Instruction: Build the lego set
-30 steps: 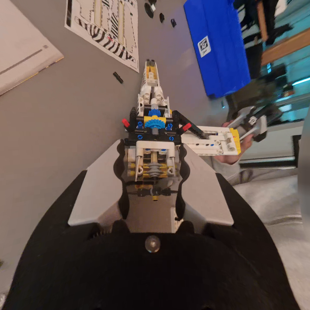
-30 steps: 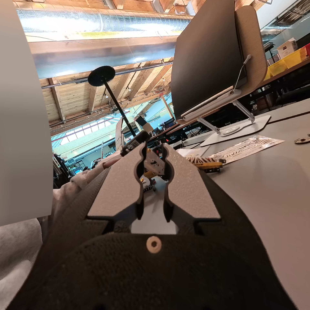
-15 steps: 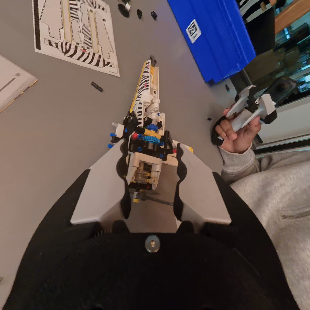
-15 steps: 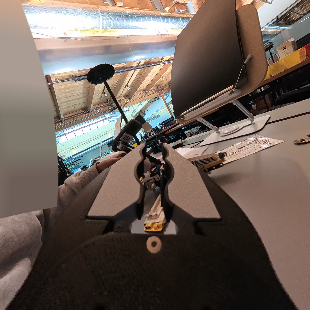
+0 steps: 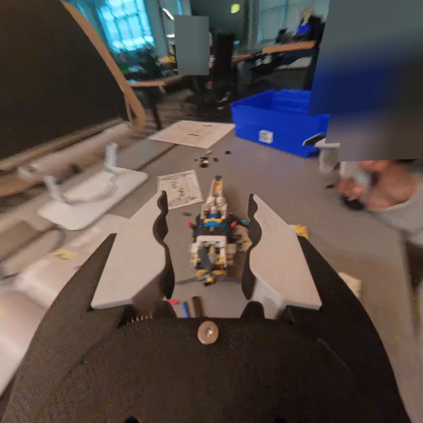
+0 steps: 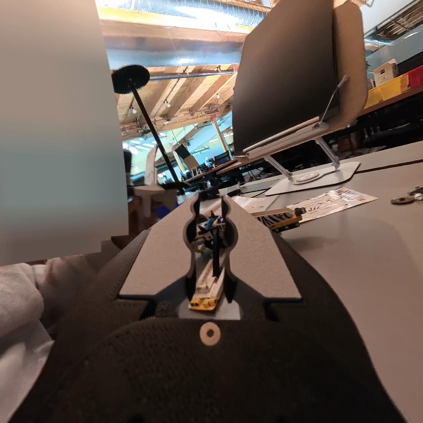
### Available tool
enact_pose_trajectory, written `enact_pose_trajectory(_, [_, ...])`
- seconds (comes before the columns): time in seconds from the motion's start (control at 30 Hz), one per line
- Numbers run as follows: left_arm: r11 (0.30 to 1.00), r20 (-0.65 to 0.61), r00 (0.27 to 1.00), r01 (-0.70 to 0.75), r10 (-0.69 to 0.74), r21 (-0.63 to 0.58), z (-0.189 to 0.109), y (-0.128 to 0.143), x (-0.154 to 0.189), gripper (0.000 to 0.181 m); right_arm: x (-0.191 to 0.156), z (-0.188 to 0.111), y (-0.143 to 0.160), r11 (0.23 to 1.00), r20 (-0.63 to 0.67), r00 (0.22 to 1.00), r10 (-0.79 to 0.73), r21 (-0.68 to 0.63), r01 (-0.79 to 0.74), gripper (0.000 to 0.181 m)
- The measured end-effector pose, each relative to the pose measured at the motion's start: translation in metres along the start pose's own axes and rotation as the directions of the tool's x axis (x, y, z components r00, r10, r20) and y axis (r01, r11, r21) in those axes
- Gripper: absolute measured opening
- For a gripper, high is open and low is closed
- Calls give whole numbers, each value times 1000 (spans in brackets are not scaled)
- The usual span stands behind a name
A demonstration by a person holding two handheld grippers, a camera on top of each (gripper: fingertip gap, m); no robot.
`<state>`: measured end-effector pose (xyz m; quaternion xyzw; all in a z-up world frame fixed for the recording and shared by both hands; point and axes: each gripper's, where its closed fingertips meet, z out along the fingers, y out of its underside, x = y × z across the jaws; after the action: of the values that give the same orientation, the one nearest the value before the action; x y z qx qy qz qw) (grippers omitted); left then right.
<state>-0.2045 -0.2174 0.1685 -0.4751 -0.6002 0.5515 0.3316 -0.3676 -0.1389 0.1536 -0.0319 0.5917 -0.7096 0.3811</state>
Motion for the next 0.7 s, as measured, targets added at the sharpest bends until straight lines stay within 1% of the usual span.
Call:
enact_pose_trajectory(0.07, [987, 138, 978, -160, 159, -2, -13, 6, 0, 73, -5, 3, 5, 995, -17, 996, -90, -41, 89, 15])
enact_pose_trajectory(0.1, [975, 179, 961, -220, 213, 20, -21, 6, 4, 69, -9, 5, 9, 988, -20, 990, -139, -67, 138, 15])
enact_pose_trajectory(0.13, [963, 191, 950, -261, 245, 64, -30, 5, 13, 58, -12, 7, 13, 979, -21, 982, -187, -92, 184, 15])
enact_pose_trajectory(0.17, [951, 184, 948, -283, 258, 126, -40, 3, 23, 33, -15, 10, 17, 968, -18, 974, -227, -114, 224, 15])
enact_pose_trajectory(0.2, [939, 169, 952, -285, 255, 190, -51, 0, 31, 0, -17, 11, 20, 959, -12, 967, -255, -130, 251, 14])
enact_pose_trajectory(0.23, [937, 177, 963, -245, 205, 250, -61, -3, 31, 0, -18, 13, 22, 951, -10, 960, -279, -142, 275, 12])
enact_pose_trajectory(0.27, [943, 194, 973, -176, 124, 283, -70, -3, 25, 0, -19, 13, 23, 942, -9, 952, -307, -146, 302, 12])
enact_pose_trajectory(0.37, [956, 209, 972, 48, -112, 288, -85, 12, 3, 0, -25, 17, 27, 896, 10, 907, -421, -150, 418, 11])
enact_pose_trajectory(0.4, [953, 220, 961, 98, -165, 287, -88, 19, -3, 0, -27, 19, 31, 873, 18, 887, -462, -167, 458, 10])
enact_pose_trajectory(0.43, [948, 259, 945, 121, -201, 295, -93, 25, -10, 0, -27, 22, 37, 845, 18, 863, -505, -193, 498, 9])
enact_pose_trajectory(0.47, [939, 314, 923, 114, -221, 325, -101, 28, -17, 0, -25, 25, 43, 814, 16, 838, -546, -227, 534, 10])
enact_pose_trajectory(0.53, [902, 310, 929, 52, -200, 428, -114, 18, -10, 0, -25, 30, 55, 751, 25, 788, -615, -287, 595, 12])
enact_pose_trajectory(0.6, [899, 311, 932, 34, -186, 438, -113, 19, -4, 0, -21, 34, 60, 703, 11, 746, -666, -322, 633, 15])
enact_pose_trajectory(0.63, [903, 310, 934, 31, -179, 428, -111, 21, -2, 0, -20, 35, 60, 693, 2, 733, -680, -325, 644, 15])
enact_pose_trajectory(0.7, [901, 308, 934, 33, -182, 434, -111, 21, 0, 0, -17, 34, 55, 707, -25, 738, -674, -310, 635, 14])
